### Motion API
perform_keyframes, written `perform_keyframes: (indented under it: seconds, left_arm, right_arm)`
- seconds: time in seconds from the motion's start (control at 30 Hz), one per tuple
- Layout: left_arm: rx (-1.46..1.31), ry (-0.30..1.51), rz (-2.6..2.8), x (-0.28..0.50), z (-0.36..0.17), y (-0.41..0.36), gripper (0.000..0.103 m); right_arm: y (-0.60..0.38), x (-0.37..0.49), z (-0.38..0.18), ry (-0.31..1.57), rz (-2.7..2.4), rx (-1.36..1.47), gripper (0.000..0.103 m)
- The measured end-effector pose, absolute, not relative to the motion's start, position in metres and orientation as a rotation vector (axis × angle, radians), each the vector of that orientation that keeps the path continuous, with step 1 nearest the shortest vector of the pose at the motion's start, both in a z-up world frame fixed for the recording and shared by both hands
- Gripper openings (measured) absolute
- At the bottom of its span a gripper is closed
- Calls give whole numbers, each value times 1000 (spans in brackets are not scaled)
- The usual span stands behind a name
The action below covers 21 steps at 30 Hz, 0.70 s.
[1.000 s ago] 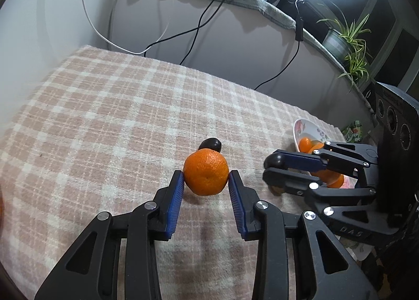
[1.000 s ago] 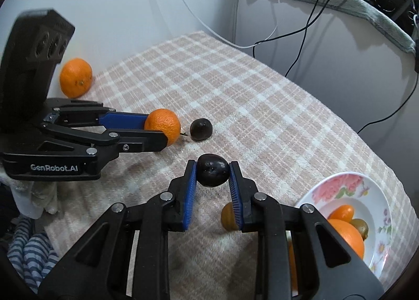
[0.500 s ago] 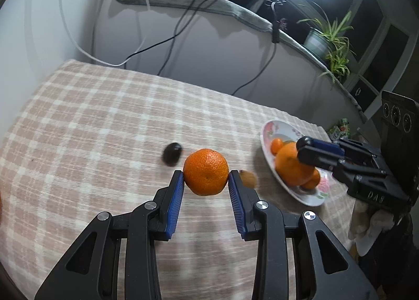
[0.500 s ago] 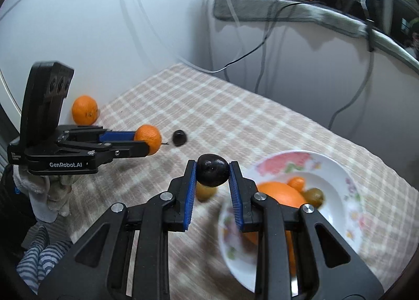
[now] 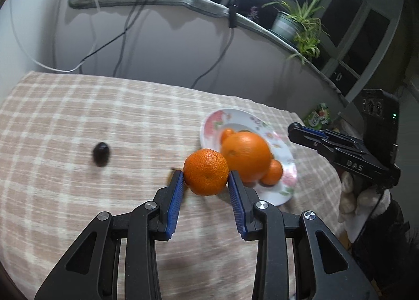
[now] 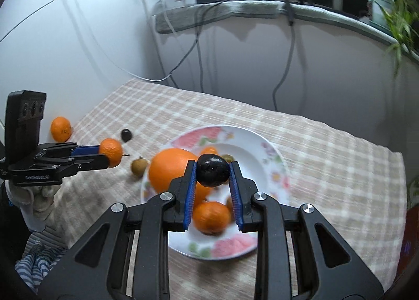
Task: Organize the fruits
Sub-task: 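Carry the black plum with the right tool over the white plate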
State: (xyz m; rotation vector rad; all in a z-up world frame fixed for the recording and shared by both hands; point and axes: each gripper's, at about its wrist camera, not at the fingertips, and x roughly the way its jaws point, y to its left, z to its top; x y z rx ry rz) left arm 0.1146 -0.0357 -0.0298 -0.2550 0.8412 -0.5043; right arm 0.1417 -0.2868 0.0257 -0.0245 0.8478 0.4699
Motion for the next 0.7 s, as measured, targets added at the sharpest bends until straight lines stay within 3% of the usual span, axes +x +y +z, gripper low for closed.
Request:
perform_keyframes:
  seconds: [0.7]
  left_arm:
    - [-100, 862, -634, 102, -25, -124, 33]
  right_arm:
    - [-330, 141, 0, 889, 419, 31, 25]
